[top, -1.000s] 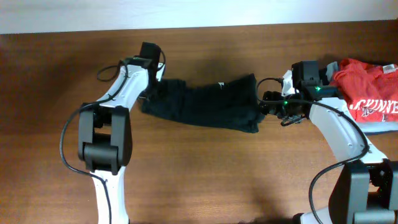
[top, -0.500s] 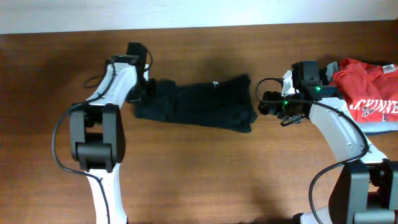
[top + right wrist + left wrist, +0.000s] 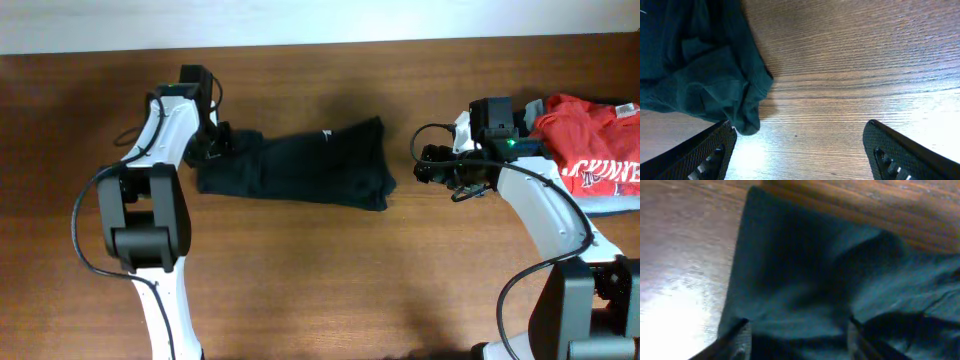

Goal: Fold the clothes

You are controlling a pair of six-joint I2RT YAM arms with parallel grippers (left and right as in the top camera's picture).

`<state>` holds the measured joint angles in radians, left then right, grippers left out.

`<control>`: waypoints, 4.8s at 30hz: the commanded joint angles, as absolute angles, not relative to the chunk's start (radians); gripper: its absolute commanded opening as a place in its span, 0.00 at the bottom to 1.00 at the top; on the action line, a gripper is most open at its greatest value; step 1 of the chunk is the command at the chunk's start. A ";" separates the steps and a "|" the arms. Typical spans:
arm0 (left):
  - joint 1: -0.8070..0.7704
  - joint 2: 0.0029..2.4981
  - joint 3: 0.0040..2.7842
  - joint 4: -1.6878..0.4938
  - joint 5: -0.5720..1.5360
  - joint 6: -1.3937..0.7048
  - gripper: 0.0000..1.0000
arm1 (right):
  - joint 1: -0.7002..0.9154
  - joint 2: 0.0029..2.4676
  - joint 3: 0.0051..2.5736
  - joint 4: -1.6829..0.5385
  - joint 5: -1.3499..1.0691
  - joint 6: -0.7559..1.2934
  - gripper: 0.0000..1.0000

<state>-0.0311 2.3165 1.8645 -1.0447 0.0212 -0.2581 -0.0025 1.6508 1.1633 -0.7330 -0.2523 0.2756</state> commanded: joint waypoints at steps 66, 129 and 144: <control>-0.364 2.364 1.921 -1.150 -0.378 -0.322 0.20 | -0.007 1.636 1.177 -0.745 -0.262 0.243 0.86; -0.504 2.373 2.133 -1.246 -0.374 -0.298 0.01 | -0.007 1.636 1.177 -0.756 -0.262 0.242 0.86; -0.518 2.465 2.131 -1.197 -0.279 -0.299 0.01 | -0.007 1.636 1.177 -0.749 -0.262 0.242 0.86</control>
